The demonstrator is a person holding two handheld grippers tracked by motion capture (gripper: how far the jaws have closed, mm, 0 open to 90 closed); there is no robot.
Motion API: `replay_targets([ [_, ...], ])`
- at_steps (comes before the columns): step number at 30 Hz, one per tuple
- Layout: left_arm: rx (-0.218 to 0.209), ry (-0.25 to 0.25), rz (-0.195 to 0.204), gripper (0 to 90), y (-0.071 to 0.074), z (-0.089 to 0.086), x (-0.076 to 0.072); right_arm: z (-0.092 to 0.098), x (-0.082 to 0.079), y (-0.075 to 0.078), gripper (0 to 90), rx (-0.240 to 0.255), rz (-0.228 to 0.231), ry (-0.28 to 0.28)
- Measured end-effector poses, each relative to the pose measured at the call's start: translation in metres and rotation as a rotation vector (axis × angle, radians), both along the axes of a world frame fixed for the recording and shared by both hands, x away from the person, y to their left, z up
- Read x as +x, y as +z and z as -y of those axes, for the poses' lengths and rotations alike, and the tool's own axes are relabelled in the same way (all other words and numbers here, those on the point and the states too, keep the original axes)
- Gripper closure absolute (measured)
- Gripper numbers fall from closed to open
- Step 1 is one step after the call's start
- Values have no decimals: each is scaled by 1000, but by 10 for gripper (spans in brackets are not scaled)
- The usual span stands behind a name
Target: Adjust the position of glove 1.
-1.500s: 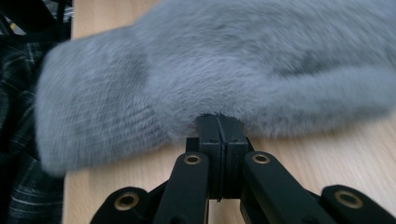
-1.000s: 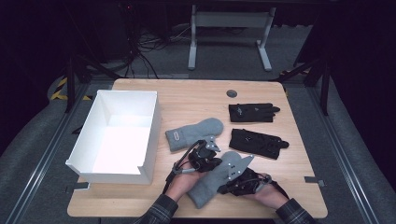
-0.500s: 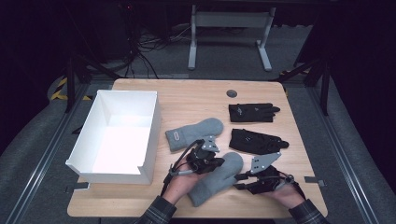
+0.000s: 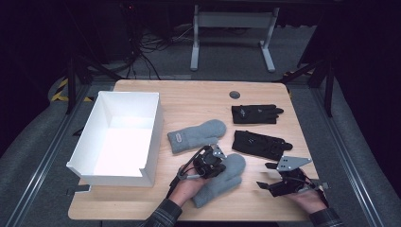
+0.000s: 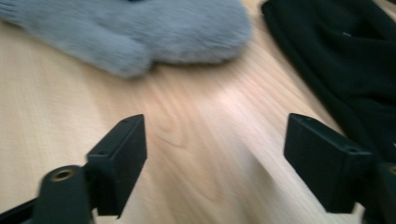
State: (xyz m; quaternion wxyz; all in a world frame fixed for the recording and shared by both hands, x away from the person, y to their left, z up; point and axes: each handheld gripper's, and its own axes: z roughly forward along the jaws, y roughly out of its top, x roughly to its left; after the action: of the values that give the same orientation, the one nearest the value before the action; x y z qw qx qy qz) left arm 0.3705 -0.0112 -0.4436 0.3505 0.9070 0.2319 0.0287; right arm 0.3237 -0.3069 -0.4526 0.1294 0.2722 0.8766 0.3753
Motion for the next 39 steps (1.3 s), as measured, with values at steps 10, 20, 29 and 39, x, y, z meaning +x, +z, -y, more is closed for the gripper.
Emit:
replay_targets([
  [10, -18, 1, 47, 447, 22, -25, 17, 4, 5, -10, 159, -46, 15, -60],
  [20, 49, 124, 104, 432, 21, -46, 46, 5, 7, -15, 133, -27, -8, -49],
  [29, 94, 179, 124, 575, 18, -57, 64, 6, 7, -17, 126, -10, -2, -41],
  [39, 198, 186, 137, 699, -1, -52, 75, 7, 7, -18, 127, -7, 1, -37],
])
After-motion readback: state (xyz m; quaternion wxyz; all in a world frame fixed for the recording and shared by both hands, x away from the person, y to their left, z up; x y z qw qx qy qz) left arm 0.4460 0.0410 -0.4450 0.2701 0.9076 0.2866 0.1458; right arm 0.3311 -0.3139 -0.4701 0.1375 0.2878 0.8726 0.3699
